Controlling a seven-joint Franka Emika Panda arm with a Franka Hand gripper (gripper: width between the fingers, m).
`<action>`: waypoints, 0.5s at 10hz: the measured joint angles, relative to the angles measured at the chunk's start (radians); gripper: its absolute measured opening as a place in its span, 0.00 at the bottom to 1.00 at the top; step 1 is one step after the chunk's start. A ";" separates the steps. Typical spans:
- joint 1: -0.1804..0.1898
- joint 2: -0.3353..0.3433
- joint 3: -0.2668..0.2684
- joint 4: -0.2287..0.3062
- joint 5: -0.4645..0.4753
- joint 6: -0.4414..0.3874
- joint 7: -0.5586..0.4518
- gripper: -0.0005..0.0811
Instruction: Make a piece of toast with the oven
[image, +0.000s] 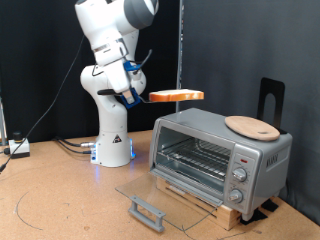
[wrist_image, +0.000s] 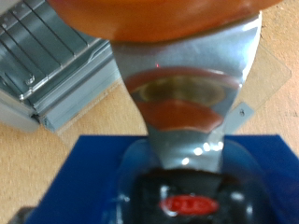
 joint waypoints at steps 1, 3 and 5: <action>-0.020 0.013 -0.024 0.008 -0.021 -0.009 -0.004 0.49; -0.032 0.032 -0.032 0.022 -0.028 -0.027 -0.007 0.49; -0.003 0.032 -0.032 0.010 0.008 -0.010 -0.116 0.49</action>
